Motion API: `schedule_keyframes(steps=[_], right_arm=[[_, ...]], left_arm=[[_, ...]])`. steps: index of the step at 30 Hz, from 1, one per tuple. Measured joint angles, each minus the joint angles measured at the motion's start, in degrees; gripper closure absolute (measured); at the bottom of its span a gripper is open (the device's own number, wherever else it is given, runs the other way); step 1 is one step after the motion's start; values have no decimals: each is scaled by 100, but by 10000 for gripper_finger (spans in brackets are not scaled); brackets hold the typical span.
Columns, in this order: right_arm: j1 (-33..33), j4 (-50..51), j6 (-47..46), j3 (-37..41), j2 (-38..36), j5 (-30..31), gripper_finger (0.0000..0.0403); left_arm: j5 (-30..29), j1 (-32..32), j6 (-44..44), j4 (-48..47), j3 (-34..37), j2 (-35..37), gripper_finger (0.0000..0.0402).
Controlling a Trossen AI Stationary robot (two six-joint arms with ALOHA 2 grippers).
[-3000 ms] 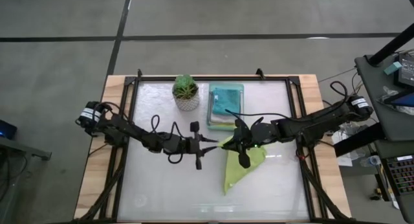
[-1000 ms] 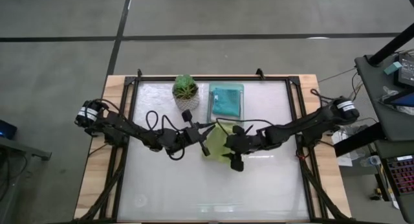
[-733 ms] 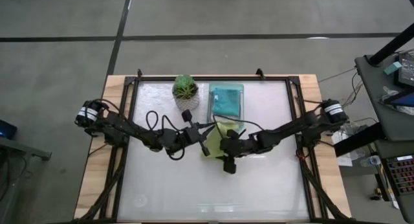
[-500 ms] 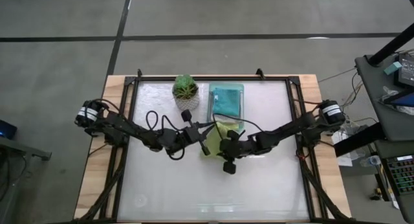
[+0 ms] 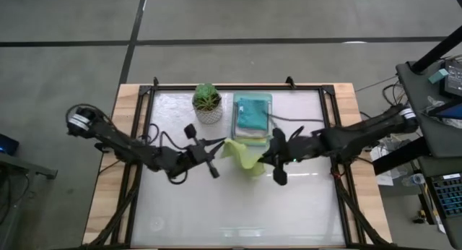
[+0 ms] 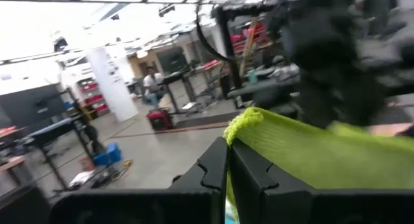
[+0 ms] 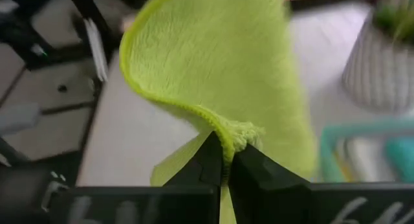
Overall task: Fold microfiber towels
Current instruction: Fold the green microfiber cloth
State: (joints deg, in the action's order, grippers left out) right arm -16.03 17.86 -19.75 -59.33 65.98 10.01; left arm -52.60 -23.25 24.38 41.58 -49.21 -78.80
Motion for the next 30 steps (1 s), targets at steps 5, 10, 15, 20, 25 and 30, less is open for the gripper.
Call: schedule_keyframes(steps=[5,10,15,20,25,30], right_arm=[[2,586,645,-830,-65,-96,395],[118,1376,1409,-1868,297,-64,395],[311,2062,2160,-2678,807,343,395],[678,2346,2711,-2912,1407,358,395],[1009,2706,2837,-3370,1809,357,395],[1007,3113,2614,-3670,1953,350,395]], left_arm=[[0,-411,2,-460,0,611,401],[6,-651,-281,-1592,0,1294,401],[10,-719,-1511,-3624,0,1917,401],[5,-717,-2359,-4850,0,2328,401],[-3,-719,-2434,-5415,-1,2819,401],[772,-832,-2392,-6216,12,3173,401]])
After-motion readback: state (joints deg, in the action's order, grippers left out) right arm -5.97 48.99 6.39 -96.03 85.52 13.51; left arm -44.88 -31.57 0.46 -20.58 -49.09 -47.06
